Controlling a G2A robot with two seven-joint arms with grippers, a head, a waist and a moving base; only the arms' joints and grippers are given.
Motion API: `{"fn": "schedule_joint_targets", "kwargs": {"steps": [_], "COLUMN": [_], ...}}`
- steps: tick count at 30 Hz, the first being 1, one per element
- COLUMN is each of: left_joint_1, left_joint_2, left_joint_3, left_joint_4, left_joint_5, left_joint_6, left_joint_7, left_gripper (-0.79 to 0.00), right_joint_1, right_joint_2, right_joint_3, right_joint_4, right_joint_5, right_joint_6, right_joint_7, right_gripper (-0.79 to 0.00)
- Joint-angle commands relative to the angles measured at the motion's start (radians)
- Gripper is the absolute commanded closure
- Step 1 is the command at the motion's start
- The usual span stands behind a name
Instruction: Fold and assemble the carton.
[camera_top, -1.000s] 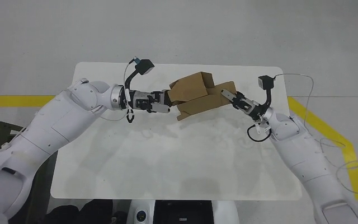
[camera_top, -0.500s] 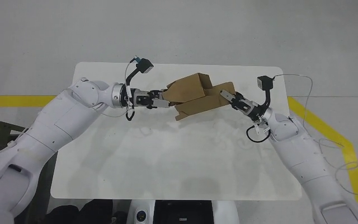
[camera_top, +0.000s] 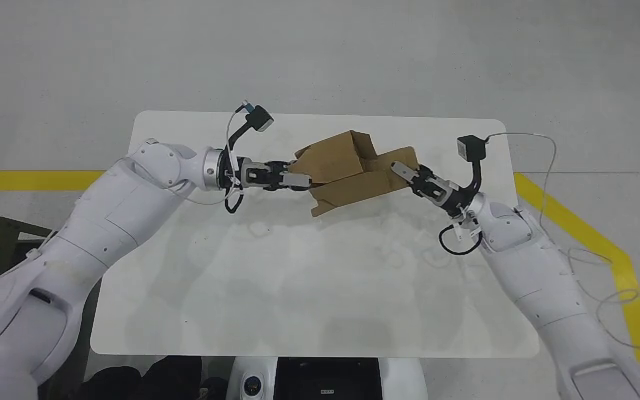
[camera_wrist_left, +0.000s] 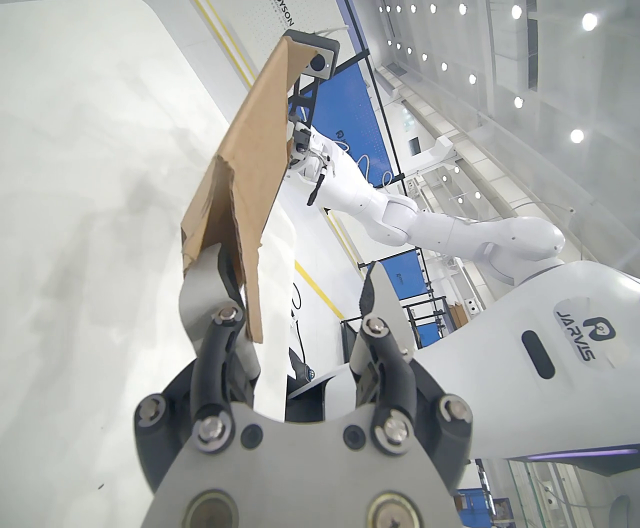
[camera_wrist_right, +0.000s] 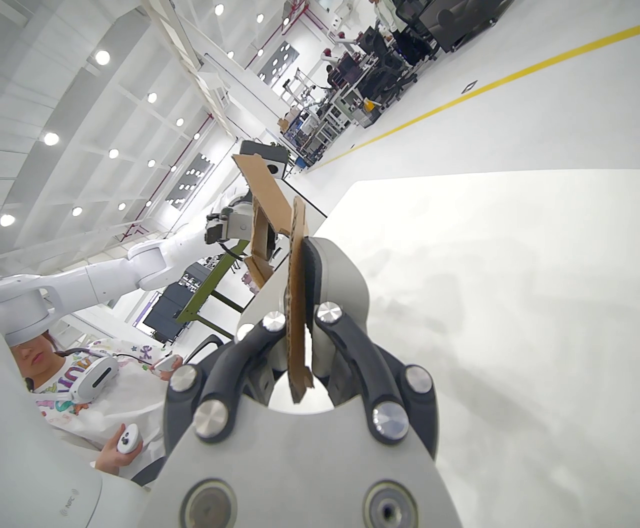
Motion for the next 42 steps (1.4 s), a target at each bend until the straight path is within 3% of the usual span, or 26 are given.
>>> {"fn": "schedule_joint_targets", "kwargs": {"steps": [1,12,15,20,22,23,24,33,38,42], "left_joint_1": [0.003,0.022,0.027,0.034,0.036,0.037,0.038,0.025,0.011,0.000], "left_joint_2": [-0.005,-0.025,-0.030,-0.036,-0.037,-0.038,-0.038,-0.023,-0.012,-0.006], "left_joint_3": [-0.006,-0.048,-0.060,-0.079,-0.087,-0.090,-0.094,-0.125,-0.126,-0.116], "left_joint_4": [0.009,0.046,0.050,0.050,0.049,0.048,0.047,0.006,-0.022,-0.053], "left_joint_5": [0.004,0.007,0.008,0.014,0.019,0.023,0.029,0.134,0.214,0.263], "left_joint_6": [0.002,0.019,0.024,0.033,0.037,0.040,0.044,0.076,0.088,0.081], "left_joint_7": [-0.002,-0.019,-0.024,-0.033,-0.037,-0.040,-0.044,-0.076,-0.088,-0.081], "left_gripper": [-0.369,-0.191,0.000,0.000,0.000,0.000,0.000,0.000,0.000,0.000], "right_joint_1": [-0.001,-0.002,-0.002,-0.002,-0.003,-0.002,-0.002,0.006,-0.007,-0.010], "right_joint_2": [-0.001,-0.008,-0.011,-0.013,-0.013,-0.012,-0.011,0.015,0.027,0.035], "right_joint_3": [0.000,0.002,0.003,0.007,0.010,0.015,0.022,0.098,0.084,0.046], "right_joint_4": [-0.001,-0.004,-0.005,-0.002,0.003,0.008,0.014,0.023,-0.051,-0.117], "right_joint_5": [0.002,0.001,0.002,0.001,-0.005,-0.009,-0.015,-0.053,0.081,0.173], "right_joint_6": [0.000,-0.001,0.000,0.002,0.006,0.009,0.010,-0.014,-0.045,-0.012], "right_joint_7": [0.002,0.017,0.020,0.024,0.025,0.023,0.021,0.094,0.241,0.341], "right_gripper": [0.000,0.000,0.000,-0.012,-0.286,-0.496,-0.785,-0.785,-0.785,-0.782]}}
